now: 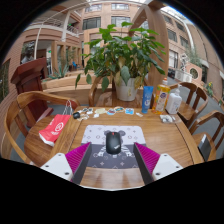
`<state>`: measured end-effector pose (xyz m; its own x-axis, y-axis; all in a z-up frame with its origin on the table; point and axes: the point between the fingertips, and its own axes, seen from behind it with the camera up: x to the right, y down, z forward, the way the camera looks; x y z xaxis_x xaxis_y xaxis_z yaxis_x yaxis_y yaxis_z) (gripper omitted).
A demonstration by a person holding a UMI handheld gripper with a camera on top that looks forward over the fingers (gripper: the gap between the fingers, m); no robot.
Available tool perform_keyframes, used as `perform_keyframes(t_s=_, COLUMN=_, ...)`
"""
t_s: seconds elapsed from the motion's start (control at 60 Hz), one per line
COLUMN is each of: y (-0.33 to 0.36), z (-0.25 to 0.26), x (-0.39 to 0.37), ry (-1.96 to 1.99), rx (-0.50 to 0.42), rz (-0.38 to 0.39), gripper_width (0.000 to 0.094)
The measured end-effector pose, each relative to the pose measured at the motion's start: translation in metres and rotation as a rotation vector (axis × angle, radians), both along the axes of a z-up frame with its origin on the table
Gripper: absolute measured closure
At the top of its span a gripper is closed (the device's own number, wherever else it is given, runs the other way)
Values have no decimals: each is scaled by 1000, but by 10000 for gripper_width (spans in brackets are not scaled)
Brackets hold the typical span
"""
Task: Arrange mouse
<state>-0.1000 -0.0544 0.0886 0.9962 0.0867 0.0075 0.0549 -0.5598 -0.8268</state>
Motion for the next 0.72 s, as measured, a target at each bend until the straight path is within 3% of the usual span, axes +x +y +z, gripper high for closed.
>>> perform_keyframes(t_s=0.417, y=-154, z=77, x=1, ry=-33, rx=92, rz=15, gripper_width=78)
perform_keyframes(t_s=0.717, y=-211, z=99, x=-2, ry=-23, rx=120, rz=31, gripper_width=80)
